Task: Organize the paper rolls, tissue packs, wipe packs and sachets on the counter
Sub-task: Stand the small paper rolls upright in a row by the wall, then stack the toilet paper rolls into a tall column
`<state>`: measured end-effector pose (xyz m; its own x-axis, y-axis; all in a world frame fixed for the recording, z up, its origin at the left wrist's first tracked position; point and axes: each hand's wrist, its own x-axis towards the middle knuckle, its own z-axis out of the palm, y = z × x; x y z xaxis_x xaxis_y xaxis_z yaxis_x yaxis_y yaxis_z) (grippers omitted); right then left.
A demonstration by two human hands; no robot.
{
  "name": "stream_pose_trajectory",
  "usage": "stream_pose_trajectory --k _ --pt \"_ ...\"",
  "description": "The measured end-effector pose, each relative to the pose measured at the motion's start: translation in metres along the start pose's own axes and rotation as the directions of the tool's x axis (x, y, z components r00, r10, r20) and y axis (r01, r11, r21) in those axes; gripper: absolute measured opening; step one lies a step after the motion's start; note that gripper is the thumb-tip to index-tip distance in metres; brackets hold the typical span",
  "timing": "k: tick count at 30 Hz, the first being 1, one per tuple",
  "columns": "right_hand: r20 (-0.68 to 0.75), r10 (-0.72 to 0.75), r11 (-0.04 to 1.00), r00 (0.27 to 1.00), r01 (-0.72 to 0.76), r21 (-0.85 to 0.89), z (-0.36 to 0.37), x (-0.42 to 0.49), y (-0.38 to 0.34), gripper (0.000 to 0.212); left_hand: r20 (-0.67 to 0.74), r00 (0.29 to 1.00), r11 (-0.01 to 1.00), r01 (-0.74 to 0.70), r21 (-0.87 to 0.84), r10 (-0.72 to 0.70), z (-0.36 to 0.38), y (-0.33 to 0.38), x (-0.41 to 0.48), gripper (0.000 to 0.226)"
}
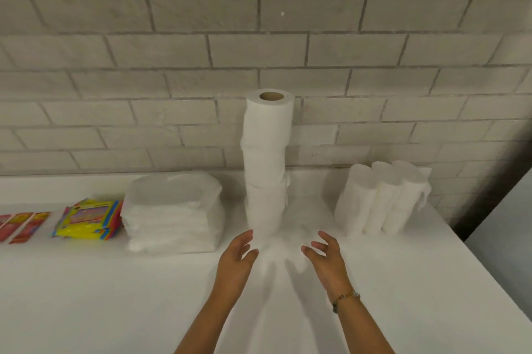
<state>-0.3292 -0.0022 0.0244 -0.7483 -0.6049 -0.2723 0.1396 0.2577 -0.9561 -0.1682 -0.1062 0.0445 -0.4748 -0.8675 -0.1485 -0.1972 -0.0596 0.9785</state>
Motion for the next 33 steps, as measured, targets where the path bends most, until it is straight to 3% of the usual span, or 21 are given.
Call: stream_pose_trajectory --k 7,13,18,23,29,33 --pt "0.010 -0.030 1.000 1.000 0.030 -0.007 0.061 -0.020 -0.006 0.061 0.091 0.995 0.999 0.041 0.034 -0.044 -0.049 -0.012 0.031 0.065" --pt "0.007 -0.089 0.990 0.996 0.089 -0.113 0.072 0.002 -0.024 0.083 0.177 0.984 0.999 0.019 0.046 -0.027 -0.037 0.001 0.070 0.086" --pt "0.073 -0.094 0.977 0.993 0.106 -0.183 0.068 0.049 -0.045 0.107 0.221 0.974 0.999 0.050 -0.020 -0.045 -0.023 0.023 0.110 0.094" --pt "0.173 -0.129 0.961 0.976 0.166 -0.219 0.073 0.084 -0.056 0.122 0.292 0.952 0.996 0.089 0.030 -0.094 -0.013 0.040 0.133 0.097" --pt "0.222 -0.166 0.951 0.961 0.215 -0.222 0.085 0.102 -0.052 0.094 0.310 0.949 0.997 0.045 0.057 -0.061 -0.007 0.043 0.134 0.084" --pt "0.175 -0.175 0.951 0.969 0.212 -0.224 0.089 0.103 -0.045 0.096 0.313 0.947 0.997 0.057 0.046 -0.068 -0.006 0.050 0.122 0.082"
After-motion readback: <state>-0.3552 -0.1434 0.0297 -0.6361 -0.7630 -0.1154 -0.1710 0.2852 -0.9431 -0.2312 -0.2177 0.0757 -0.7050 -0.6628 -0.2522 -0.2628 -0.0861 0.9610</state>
